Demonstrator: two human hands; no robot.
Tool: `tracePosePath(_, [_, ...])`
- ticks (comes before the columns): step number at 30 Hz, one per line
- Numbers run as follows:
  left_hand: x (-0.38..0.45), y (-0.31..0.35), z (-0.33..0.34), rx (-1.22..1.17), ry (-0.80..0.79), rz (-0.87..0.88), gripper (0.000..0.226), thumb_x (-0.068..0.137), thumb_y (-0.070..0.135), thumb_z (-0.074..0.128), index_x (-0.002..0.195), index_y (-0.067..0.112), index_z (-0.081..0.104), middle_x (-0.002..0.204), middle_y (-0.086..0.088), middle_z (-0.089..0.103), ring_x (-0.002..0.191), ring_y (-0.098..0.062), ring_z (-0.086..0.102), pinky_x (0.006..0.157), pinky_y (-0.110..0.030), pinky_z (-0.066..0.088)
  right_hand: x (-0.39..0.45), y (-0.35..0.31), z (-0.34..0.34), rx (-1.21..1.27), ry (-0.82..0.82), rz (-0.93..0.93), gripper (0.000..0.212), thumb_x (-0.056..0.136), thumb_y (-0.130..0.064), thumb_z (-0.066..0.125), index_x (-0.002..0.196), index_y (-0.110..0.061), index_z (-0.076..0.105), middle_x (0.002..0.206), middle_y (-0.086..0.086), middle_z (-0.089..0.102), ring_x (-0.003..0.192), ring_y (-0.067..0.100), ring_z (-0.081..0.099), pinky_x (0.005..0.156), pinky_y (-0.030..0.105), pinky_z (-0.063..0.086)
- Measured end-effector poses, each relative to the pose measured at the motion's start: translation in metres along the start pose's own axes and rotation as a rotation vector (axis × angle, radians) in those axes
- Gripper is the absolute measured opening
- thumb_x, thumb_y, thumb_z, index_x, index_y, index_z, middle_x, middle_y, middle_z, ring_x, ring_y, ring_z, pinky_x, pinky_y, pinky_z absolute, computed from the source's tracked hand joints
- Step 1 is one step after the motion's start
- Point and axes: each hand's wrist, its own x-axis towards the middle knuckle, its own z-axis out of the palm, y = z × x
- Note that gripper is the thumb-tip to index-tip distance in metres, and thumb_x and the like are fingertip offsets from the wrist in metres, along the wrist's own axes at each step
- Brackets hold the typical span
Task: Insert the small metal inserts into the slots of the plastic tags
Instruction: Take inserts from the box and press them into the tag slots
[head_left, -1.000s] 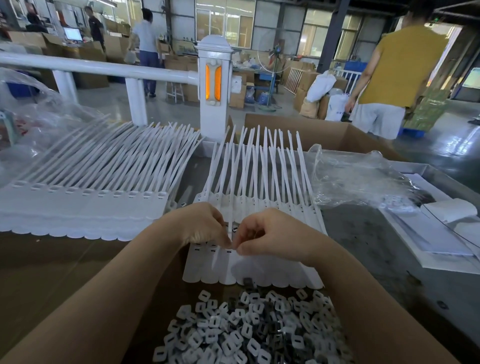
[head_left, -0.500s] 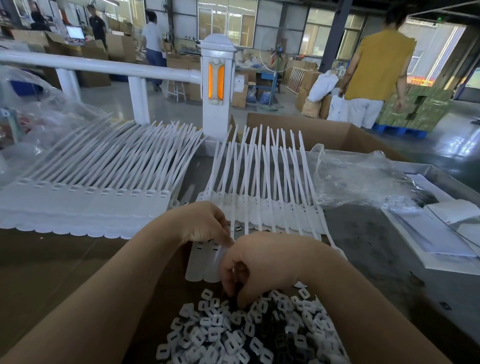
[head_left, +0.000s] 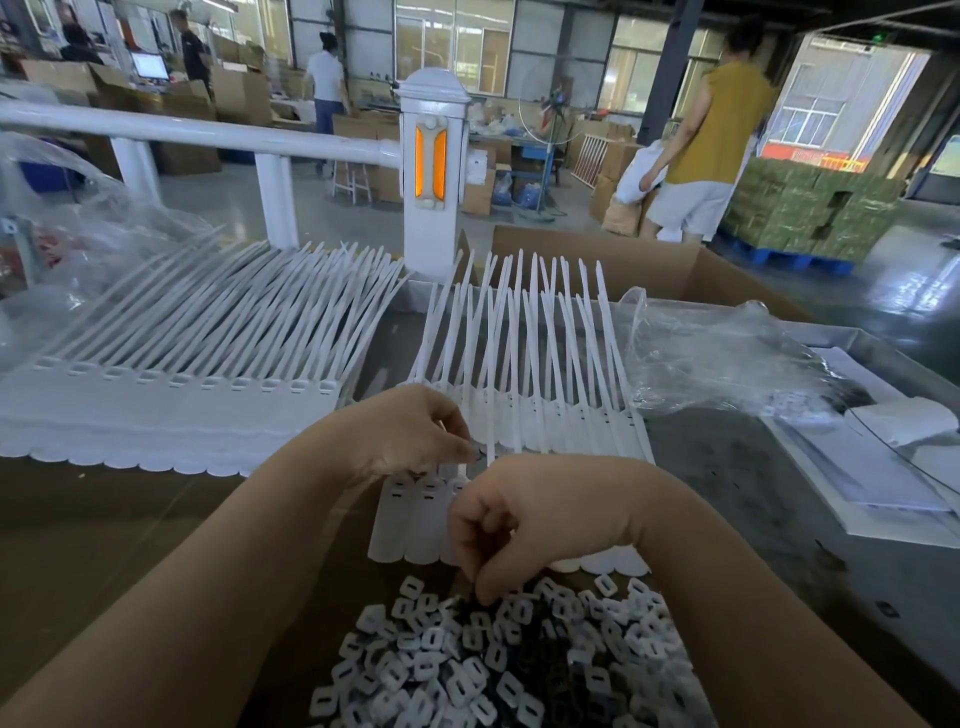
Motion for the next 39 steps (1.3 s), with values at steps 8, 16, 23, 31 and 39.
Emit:
tracePosePath(8, [-0.002,0.003,-0.001,-0.202,-0.172,-0.034,0.011,0.091,0.024,0.069,0.088,0.014,0.071,0.063,0.007,0.065,0.050,-0.003,0.052,0.047,-0.018,0.039,-0.009,0.026,-0.007,0.329,0.161,0.081,0.013,0.084,-0.006,0.074,0.088,-0.018,0.072,0.080,0.001,0.075,0.071,0.006,0.066,0.066,0.020,0.053])
tracePosePath(16, [-0.003,0.004,-0.001,-0.255,-0.248,-0.083,0.013,0.089,0.025,0.070,0.086,0.013,0.072,0.066,0.004,0.066,0.051,-0.004,0.053,0.046,-0.016,0.039,-0.003,0.033,-0.005,0.367,0.494,0.097,0.014,0.083,-0.009,0.076,0.082,-0.024,0.074,0.081,0.000,0.076,0.071,0.009,0.064,0.070,0.026,0.053])
tracePosePath(23, [-0.002,0.006,-0.001,-0.553,-0.285,-0.100,0.013,0.085,0.023,0.069,0.083,0.012,0.076,0.076,-0.005,0.070,0.056,-0.007,0.058,0.046,-0.016,0.042,0.002,0.035,-0.005,0.356,0.779,0.005,0.020,0.080,-0.005,0.079,0.075,-0.024,0.072,0.073,-0.004,0.073,0.063,0.003,0.065,0.060,0.017,0.051])
tracePosePath(31, [-0.002,0.006,-0.002,-0.510,-0.109,0.000,0.008,0.092,0.011,0.066,0.087,0.006,0.070,0.073,-0.007,0.070,0.057,-0.012,0.061,0.046,-0.017,0.045,0.002,0.042,-0.008,0.346,0.849,0.135,0.014,0.088,-0.013,0.070,0.086,-0.027,0.069,0.079,-0.008,0.072,0.065,0.000,0.062,0.063,0.018,0.051])
tracePosePath(39, [-0.003,0.010,0.000,-0.312,-0.054,0.081,0.009,0.090,0.016,0.069,0.088,0.008,0.071,0.074,-0.002,0.071,0.062,-0.009,0.062,0.050,-0.017,0.046,0.004,0.043,-0.008,0.388,0.784,0.202,0.007,0.091,-0.024,0.070,0.084,-0.025,0.071,0.067,-0.011,0.069,0.055,-0.001,0.059,0.051,0.016,0.044])
